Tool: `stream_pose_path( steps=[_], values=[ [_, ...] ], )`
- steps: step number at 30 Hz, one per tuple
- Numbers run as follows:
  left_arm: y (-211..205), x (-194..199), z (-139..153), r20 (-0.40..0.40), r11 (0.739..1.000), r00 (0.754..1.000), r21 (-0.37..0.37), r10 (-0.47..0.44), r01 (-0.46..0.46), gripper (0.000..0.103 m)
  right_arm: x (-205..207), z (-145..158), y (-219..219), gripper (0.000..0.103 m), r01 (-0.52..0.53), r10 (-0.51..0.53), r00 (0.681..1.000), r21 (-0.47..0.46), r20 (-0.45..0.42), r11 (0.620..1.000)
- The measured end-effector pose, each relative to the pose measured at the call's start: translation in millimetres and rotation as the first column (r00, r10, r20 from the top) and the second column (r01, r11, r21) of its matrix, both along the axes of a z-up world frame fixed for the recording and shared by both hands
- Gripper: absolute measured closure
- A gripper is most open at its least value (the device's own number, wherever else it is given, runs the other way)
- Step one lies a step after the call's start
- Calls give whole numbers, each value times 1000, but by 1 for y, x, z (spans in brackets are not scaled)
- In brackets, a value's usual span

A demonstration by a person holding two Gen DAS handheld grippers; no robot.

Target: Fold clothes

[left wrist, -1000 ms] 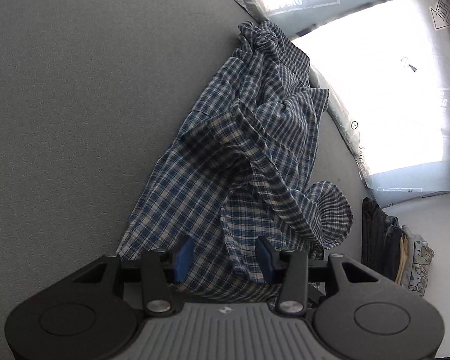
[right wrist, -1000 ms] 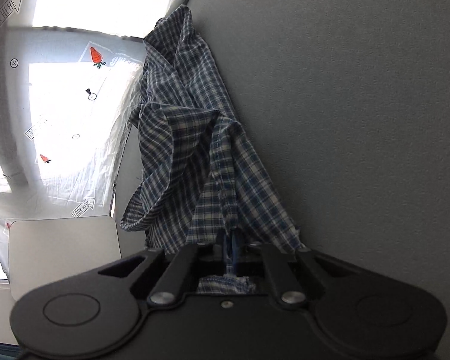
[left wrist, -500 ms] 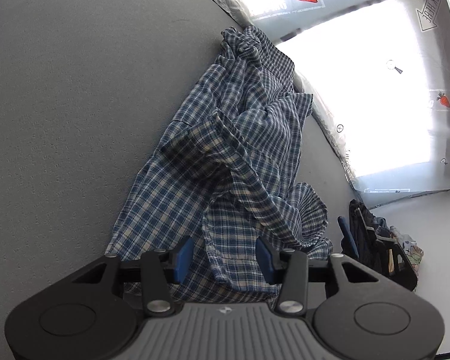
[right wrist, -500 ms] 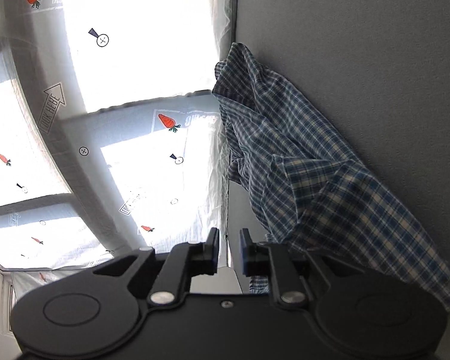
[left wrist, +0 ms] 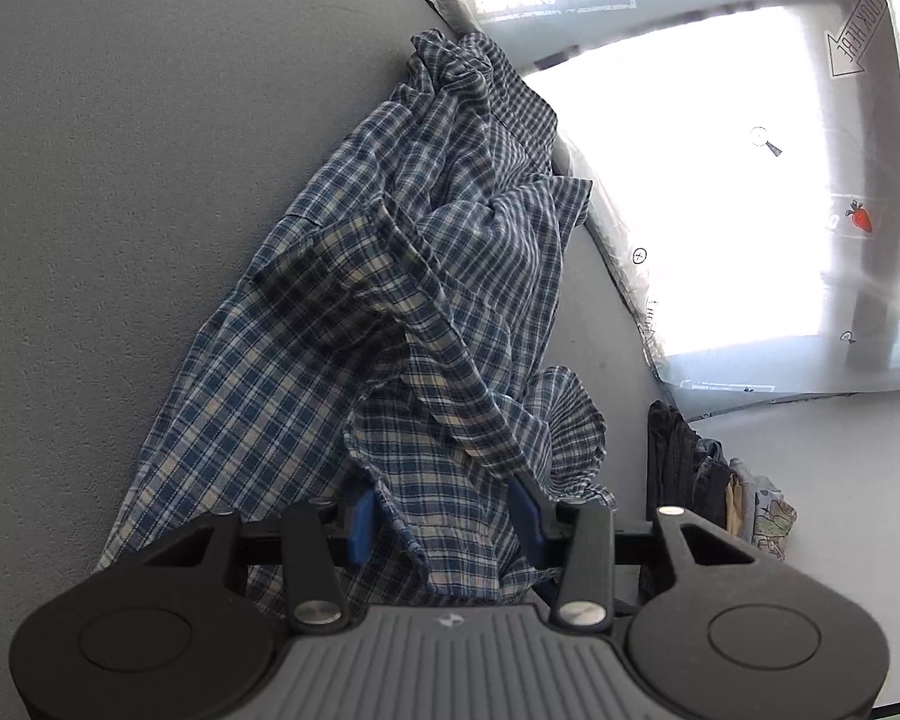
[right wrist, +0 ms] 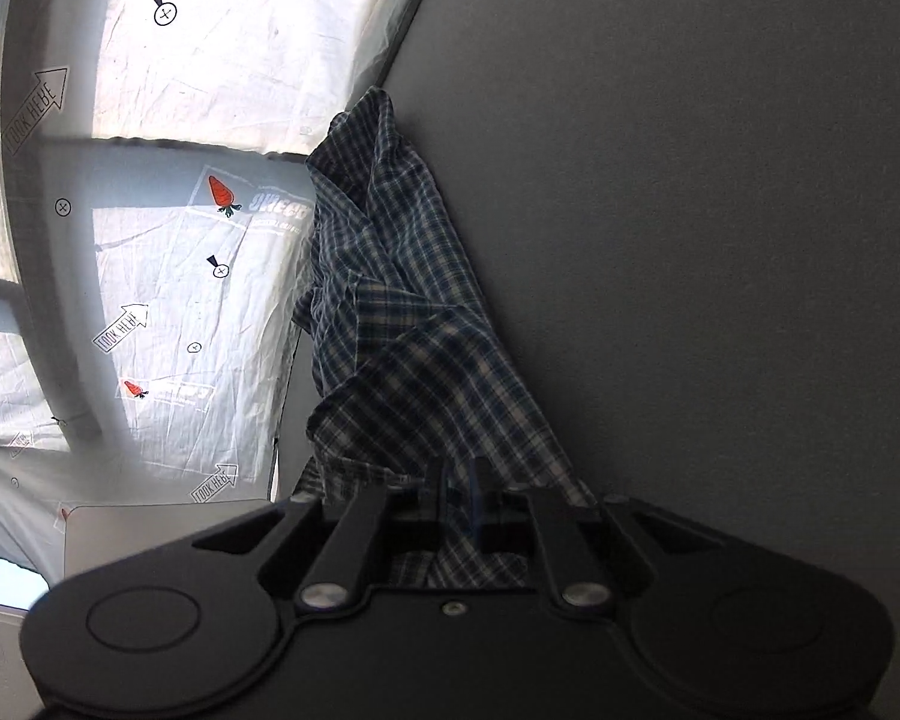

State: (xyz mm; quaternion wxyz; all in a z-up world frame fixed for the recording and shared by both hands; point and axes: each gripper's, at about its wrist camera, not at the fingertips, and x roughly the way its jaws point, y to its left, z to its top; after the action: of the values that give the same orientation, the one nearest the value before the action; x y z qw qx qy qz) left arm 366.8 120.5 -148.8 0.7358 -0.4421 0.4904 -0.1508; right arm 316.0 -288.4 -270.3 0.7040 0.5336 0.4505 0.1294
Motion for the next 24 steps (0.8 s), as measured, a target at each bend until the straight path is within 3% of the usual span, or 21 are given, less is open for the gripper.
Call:
stream_pose_path(
  steps=[3,6,11,17,22,24],
  values=[
    [-12,20,7,53,1000,999,-28,-8,10,58,0,-4,5,94,-19,19,1000,36,-10,999],
    [-25,39,15,110,999,993,10,-39,38,58,2,-4,4,94,-8,9,1000,49,-12,999],
    [-19,52,19,127,999,991,-45,33,-28,56,-1,-12,-3,94,50,-45,998,103,-51,993],
    [0,27,30,129,995,992,97,14,-26,55,1,-19,-2,94,56,-46,994,100,-99,993],
    [3,-1,12,53,988,998,155,-20,12,55,12,-7,22,94,-76,83,996,191,-31,979],
    [3,-5,7,25,985,999,172,-36,31,55,21,1,34,94,-139,141,990,186,4,973]
  ],
)
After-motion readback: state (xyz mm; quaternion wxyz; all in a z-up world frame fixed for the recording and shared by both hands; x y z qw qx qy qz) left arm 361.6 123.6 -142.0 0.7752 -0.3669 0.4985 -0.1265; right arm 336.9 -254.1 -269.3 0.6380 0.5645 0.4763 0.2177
